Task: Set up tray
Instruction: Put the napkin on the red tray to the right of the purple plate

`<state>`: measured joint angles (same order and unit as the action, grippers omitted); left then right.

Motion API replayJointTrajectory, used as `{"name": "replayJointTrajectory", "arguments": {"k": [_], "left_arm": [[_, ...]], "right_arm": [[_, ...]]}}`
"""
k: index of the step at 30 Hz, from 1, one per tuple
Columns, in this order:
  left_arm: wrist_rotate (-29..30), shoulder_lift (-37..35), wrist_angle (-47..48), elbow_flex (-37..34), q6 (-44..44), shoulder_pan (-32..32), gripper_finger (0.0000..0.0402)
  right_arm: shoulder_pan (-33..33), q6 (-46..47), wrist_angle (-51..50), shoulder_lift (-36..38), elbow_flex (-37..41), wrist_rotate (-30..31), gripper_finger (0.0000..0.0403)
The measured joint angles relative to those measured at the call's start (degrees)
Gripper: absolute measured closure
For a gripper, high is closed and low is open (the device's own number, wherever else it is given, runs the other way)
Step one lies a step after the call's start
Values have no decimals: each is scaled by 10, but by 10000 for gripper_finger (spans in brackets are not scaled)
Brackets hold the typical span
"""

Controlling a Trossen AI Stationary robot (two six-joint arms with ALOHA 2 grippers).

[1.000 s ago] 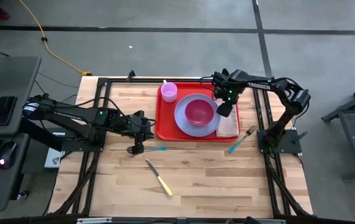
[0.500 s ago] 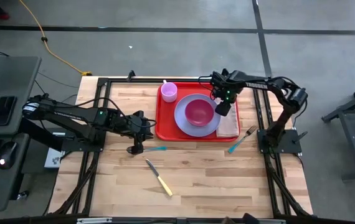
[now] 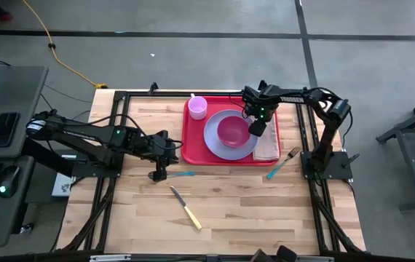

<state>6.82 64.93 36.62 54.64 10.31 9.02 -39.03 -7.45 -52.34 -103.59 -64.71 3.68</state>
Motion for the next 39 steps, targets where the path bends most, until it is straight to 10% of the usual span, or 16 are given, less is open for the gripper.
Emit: {"name": "replayJointTrajectory", "arguments": {"k": [39], "left_arm": [[0,0,9,0,4,0,316]], "right_arm": [[-1,-5,25,50,-1,15,261]]}}
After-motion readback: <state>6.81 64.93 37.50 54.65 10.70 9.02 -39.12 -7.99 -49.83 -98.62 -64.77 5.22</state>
